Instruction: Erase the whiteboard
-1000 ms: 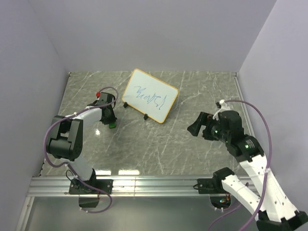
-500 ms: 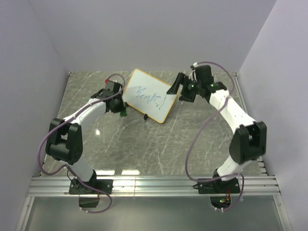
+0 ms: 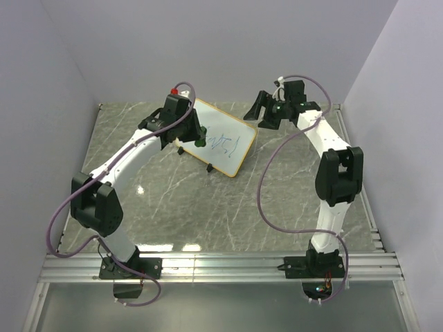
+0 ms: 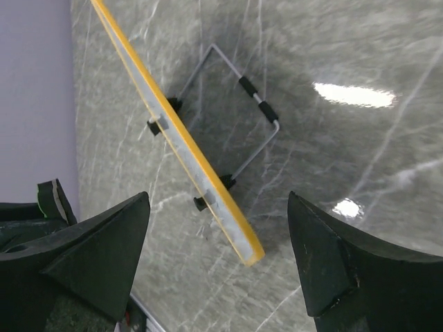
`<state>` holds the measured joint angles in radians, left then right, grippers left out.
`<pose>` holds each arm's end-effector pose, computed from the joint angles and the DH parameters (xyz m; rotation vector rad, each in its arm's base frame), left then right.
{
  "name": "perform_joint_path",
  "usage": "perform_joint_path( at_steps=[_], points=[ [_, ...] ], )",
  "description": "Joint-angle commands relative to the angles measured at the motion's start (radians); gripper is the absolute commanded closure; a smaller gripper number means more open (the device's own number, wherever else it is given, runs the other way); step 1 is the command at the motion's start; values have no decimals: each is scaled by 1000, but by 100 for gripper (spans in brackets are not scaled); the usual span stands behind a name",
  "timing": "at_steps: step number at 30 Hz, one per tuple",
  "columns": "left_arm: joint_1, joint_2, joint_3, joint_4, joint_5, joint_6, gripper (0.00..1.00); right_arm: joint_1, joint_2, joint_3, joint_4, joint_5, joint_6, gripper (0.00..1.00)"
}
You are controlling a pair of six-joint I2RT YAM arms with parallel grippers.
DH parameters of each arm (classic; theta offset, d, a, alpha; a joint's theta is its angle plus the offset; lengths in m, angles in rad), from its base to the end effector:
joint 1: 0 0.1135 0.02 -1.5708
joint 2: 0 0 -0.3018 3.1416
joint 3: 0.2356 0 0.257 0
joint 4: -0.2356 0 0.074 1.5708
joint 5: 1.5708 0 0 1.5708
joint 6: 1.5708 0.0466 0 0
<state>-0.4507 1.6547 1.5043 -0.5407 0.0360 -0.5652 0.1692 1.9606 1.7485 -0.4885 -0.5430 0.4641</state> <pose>0.3542 -0.1733 0.3593 -0.1135 2.3249 -0.5694 0.4678 0.1043 0.3253 0.0437 2.3261 0.9443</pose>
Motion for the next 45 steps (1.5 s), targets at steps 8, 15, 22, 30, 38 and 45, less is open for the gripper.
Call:
perform_joint_path(
  at_steps=[8, 15, 22, 30, 38, 45],
  points=[
    [-20, 65, 71, -16, 71, 34, 100, 26, 61, -41, 137, -183, -2, 22],
    [-65, 177, 200, -5, 123, 33, 100, 46, 72, -60, 122, -192, -21, 59],
    [-137, 300, 303, 21, 168, 13, 100, 47, 81, -80, 65, -160, -68, 76],
    [-166, 336, 197, 122, 188, -36, 100, 47, 60, -122, 53, -150, -79, 93],
    [-148, 292, -25, 281, 40, -104, 100, 47, 11, -208, 111, -198, -25, 97],
    [-99, 303, -157, 406, -33, -128, 100, 58, -34, -265, 168, -252, 54, 100]
  ],
)
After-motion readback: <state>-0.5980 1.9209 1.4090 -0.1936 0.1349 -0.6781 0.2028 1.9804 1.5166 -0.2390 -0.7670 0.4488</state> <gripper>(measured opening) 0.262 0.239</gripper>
